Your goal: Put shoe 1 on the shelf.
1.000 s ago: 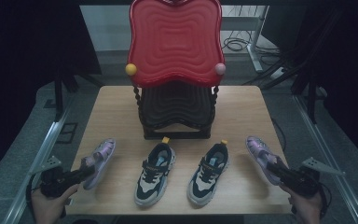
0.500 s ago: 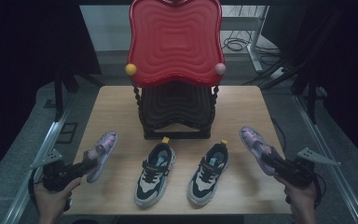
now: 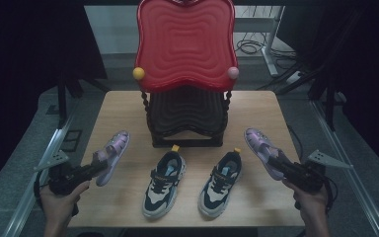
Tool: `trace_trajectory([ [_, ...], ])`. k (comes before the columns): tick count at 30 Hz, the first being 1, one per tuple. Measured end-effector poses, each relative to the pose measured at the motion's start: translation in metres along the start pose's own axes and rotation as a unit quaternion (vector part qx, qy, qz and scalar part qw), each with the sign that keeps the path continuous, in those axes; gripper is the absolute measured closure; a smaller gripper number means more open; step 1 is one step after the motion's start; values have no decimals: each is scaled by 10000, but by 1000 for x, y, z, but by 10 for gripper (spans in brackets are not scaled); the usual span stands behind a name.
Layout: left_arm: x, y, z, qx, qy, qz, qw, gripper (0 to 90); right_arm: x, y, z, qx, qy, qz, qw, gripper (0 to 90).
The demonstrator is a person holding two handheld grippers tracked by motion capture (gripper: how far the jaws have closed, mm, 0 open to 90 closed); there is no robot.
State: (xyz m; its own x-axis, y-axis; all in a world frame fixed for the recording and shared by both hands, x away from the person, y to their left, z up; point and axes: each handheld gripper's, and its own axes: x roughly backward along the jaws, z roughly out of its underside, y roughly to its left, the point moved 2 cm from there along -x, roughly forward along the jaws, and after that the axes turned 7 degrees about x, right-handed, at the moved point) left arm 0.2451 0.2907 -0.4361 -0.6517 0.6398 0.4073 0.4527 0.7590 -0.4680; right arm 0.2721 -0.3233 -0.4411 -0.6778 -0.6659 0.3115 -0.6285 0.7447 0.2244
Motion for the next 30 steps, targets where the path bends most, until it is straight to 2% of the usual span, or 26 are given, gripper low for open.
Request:
trace_trajectory([
  [8,-3,-6,-7,-41,-32,132,9999,866,-4,4,-9,58,-112,-93,9999,858],
  [12,-4,-9,-10,-58,-64,163,9998,866,-8,6,-10,11,-114,-130,9998,859],
  [30,-21,-23,-22,-197,-64,372,9991,865,-35,23,-25,148,-124,-349,9992,858],
])
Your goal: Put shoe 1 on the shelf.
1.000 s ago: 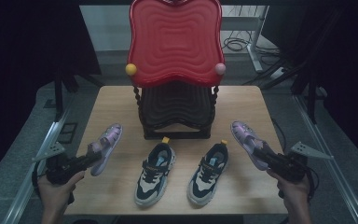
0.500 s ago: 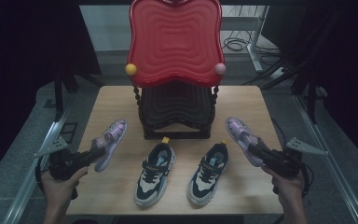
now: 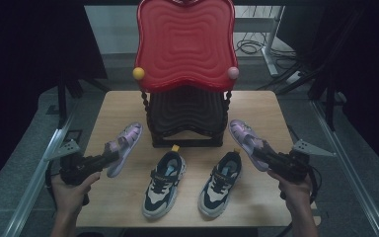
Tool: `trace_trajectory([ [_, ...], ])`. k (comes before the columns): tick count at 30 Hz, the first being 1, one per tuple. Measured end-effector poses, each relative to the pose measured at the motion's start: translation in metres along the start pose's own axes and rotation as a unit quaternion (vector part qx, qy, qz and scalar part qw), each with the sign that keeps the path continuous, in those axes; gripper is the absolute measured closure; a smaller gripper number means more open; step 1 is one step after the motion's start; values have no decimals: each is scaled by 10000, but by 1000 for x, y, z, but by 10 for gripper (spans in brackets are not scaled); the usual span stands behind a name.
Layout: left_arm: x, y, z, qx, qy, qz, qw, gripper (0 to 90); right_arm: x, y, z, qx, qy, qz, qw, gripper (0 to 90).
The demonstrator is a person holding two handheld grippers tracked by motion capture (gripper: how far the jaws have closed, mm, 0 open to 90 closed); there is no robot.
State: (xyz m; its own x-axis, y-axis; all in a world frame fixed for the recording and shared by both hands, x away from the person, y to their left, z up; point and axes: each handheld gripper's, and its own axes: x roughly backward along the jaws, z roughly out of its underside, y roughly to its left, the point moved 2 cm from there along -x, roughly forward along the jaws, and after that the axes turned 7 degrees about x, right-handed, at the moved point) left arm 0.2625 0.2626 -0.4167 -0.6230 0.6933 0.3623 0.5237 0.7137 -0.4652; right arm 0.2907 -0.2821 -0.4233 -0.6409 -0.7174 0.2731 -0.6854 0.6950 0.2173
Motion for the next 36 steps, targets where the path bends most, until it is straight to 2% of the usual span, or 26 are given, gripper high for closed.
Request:
trace_trajectory([
  [13,-15,-10,-8,-127,32,137,9998,866,-17,14,-10,109,-111,-38,9999,858],
  [20,-23,-18,-13,-258,-117,148,9995,866,-28,20,-14,163,-44,-135,9998,857],
  [26,-33,-23,-19,-283,-76,255,9992,865,-36,24,-18,179,-31,-182,9997,858],
  [36,-47,-26,-25,-296,-69,291,9991,865,-46,28,-23,199,-37,-225,9995,858],
])
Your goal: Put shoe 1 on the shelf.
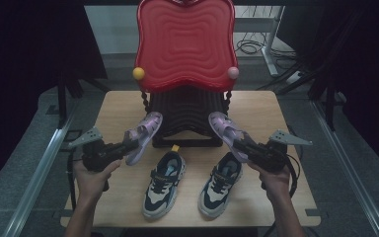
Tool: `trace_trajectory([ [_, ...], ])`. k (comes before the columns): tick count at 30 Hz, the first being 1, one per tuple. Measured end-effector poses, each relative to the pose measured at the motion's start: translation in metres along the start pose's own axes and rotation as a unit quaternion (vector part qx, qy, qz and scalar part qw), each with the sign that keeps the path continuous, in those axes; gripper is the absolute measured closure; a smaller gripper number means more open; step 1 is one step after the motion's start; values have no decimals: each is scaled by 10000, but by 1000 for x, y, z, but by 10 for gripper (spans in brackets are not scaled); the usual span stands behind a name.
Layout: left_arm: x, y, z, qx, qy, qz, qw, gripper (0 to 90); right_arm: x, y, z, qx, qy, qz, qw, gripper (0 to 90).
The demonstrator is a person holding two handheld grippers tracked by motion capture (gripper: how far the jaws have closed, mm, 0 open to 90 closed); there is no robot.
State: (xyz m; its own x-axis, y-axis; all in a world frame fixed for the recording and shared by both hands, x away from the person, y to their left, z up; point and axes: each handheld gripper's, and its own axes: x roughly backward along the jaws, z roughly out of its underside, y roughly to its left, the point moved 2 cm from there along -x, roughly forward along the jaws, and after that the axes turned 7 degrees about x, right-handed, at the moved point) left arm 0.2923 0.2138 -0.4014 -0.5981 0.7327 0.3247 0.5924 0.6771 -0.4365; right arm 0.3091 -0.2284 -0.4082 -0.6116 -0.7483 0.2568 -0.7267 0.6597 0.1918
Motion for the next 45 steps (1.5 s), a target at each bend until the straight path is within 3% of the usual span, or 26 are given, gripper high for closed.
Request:
trace_trajectory([
  [11,-14,-3,-4,12,-22,65,10000,864,-15,6,-4,18,-24,-29,10000,858],
  [27,-36,-2,-15,-55,-245,-12,9997,864,-42,11,-12,-62,-57,32,10000,858],
  [39,-55,-3,-23,-160,-439,-194,9987,862,-64,10,-17,-111,-142,293,9994,857],
  [45,-67,-5,-24,-289,-425,-305,9982,862,-74,8,-17,-155,-198,428,9988,857],
])
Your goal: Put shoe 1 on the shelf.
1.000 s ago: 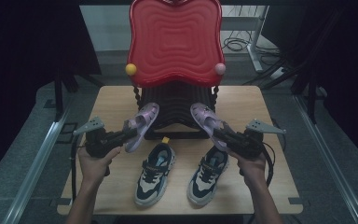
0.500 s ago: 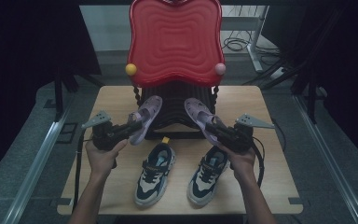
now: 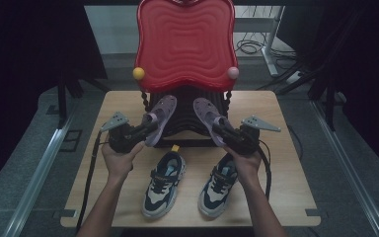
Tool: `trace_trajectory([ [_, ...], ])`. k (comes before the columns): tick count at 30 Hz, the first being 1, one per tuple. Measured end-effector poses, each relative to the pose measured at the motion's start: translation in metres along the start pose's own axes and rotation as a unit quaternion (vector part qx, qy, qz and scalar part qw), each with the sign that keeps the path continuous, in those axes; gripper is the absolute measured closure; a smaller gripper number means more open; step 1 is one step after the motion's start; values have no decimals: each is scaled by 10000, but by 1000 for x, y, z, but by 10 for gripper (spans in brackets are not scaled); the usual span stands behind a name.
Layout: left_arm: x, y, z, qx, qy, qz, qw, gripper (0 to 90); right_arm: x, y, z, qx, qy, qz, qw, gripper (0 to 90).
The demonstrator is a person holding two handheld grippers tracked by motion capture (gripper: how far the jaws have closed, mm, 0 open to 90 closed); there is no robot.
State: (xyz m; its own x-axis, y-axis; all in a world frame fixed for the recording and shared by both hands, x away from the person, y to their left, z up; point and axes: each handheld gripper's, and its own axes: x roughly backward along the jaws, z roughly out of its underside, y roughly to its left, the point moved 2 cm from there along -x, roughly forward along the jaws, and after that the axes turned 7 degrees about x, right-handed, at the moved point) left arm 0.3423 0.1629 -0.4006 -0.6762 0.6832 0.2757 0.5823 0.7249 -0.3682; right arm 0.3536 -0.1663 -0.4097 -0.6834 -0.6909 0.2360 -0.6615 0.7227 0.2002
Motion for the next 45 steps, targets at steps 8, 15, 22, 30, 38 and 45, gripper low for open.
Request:
trace_trajectory([
  [8,-8,-1,-5,-124,0,-78,9999,862,-7,0,-3,-59,-58,107,9999,856],
  [15,-11,0,-10,-142,-33,-148,9998,862,-11,1,-6,-22,-121,250,9996,856],
  [22,-20,3,-17,-108,-122,-181,9997,861,-23,2,-10,-18,-172,321,9993,856],
  [30,-36,3,-17,-231,-136,-259,9993,860,-38,3,-15,32,-234,508,9984,856],
  [38,-47,2,-23,-284,-239,-322,9988,861,-47,3,-17,44,-272,619,9977,856],
  [45,-57,5,-28,-370,-308,-408,9980,861,-57,0,-15,-87,-338,726,9967,856],
])
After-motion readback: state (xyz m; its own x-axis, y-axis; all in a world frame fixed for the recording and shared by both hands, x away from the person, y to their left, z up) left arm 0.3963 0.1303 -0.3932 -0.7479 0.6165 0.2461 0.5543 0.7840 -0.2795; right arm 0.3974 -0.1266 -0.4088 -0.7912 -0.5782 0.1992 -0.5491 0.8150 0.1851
